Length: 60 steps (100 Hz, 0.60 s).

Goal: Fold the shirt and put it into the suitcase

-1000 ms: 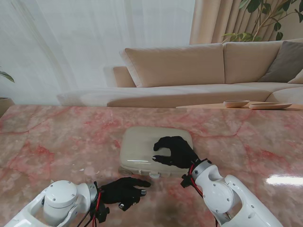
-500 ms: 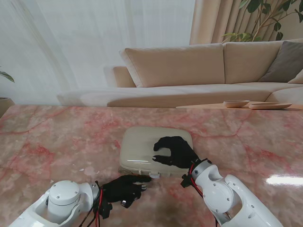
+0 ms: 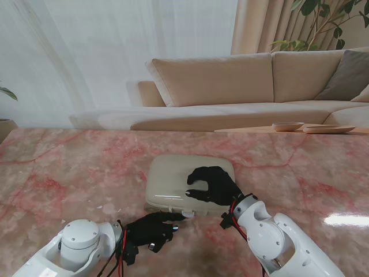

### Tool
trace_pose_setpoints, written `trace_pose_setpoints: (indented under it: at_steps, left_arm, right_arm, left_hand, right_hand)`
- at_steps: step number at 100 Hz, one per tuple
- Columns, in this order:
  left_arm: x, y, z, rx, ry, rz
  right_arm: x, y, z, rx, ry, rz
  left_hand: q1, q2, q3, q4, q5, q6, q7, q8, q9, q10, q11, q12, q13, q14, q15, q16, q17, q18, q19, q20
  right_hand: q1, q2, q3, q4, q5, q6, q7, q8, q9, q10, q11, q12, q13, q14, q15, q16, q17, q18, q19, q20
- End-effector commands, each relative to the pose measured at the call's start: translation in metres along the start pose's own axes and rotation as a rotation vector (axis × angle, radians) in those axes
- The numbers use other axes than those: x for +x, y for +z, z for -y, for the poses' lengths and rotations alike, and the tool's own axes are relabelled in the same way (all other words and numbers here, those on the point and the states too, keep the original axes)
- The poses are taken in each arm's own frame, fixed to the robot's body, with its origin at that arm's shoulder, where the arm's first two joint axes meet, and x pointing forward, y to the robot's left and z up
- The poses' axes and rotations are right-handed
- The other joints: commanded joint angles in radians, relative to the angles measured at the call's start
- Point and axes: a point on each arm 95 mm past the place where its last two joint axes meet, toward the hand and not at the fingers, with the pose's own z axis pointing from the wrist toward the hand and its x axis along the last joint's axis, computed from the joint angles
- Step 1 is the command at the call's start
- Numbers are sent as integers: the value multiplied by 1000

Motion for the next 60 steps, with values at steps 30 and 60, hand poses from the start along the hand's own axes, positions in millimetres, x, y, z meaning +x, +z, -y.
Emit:
trace_pose_setpoints:
  at_steps: [30, 60]
  left_arm:
    - [-1, 4, 0, 17, -26, -7]
    - [-2, 4, 0, 12, -26, -14]
  right_arm:
    - [-29, -20, 47, 146, 35, 108]
    - [-30, -20, 48, 150, 37, 109]
  left_hand:
    - [-32, -10, 66, 45, 36, -185, 27, -3, -2, 6, 20, -4, 10, -15, 77, 14, 2, -34, 159, 25]
    - [-38, -20, 76, 44, 87, -294, 44, 5, 1, 25, 16, -2, 9, -15, 78, 13, 2, -32, 156, 32]
  right_hand:
    - [0, 3, 17, 34, 24, 4, 9, -1, 12, 61, 24, -3, 73, 157, 120, -3, 119, 306, 164, 17]
    - [0, 4, 17, 33, 27, 4, 10, -1, 14, 61, 24, -3, 75, 158, 121, -3, 119, 305, 164, 17]
